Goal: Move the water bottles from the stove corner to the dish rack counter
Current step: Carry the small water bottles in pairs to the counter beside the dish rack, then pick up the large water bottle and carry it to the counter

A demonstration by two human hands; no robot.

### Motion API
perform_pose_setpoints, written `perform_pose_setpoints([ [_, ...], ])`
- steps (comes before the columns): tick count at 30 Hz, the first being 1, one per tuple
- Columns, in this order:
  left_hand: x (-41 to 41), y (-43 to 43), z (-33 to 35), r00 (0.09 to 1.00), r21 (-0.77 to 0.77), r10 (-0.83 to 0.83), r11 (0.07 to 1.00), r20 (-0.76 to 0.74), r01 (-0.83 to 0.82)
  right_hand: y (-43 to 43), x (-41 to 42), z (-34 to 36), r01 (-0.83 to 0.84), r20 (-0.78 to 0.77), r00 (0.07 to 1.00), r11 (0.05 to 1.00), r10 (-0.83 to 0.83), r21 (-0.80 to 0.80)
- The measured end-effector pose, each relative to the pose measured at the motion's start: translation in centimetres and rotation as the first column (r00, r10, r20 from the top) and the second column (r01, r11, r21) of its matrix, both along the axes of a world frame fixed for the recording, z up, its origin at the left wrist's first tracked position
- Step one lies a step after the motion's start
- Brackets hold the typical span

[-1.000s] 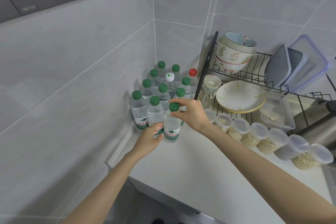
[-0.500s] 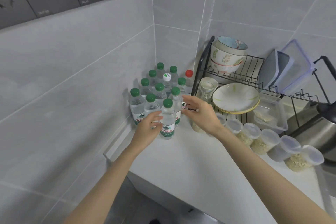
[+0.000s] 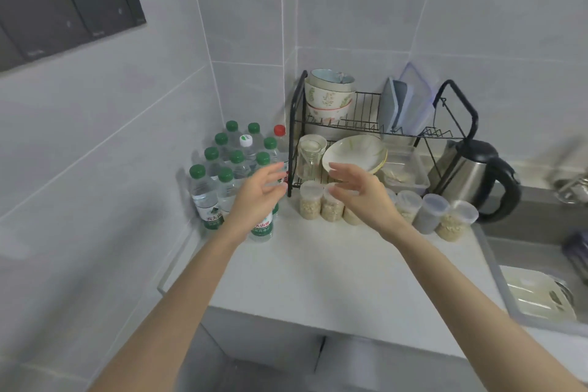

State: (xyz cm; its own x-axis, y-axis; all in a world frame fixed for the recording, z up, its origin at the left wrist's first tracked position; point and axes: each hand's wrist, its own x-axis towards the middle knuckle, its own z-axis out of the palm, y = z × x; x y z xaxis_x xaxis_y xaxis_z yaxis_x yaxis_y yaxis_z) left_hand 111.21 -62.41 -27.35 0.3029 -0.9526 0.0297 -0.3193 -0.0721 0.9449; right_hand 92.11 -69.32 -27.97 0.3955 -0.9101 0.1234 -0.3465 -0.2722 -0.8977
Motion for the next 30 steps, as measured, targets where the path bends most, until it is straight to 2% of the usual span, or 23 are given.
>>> perform_pose_setpoints([
  [9, -6.3, 0.5, 5.0, 0.962, -0.076, -0.269, 0.959, 0.035, 0.271, 6.5, -7.6, 3.0, 0.268, 0.072, 0.961, 0.963, -0.266, -0.022],
  [14, -13.1, 1.7, 7.3, 0.891, -0.127, -0.446, 0.882, 0.084, 0.454, 10.5, -14.1, 4.9, 0.442, 0.112, 0.895, 0.893, -0.433, -0.082],
  [16, -14.4, 2.0, 7.9, 0.883, -0.132, -0.462, 0.873, 0.09, 0.47, 11.1, -15.5, 5.4, 0.463, 0.108, 0.885, 0.882, -0.453, -0.091],
  [27, -35.3, 6.4, 10.3, 0.712, -0.174, -0.693, 0.691, 0.114, 0.701, 21.4, -34.9, 7.4, 0.715, 0.132, 0.699, 0.689, -0.703, -0.119],
  [30, -43.5, 8.6, 10.5, 0.647, -0.164, -0.752, 0.627, 0.127, 0.762, 25.7, -42.3, 7.5, 0.777, 0.131, 0.629, 0.619, -0.766, -0.116],
])
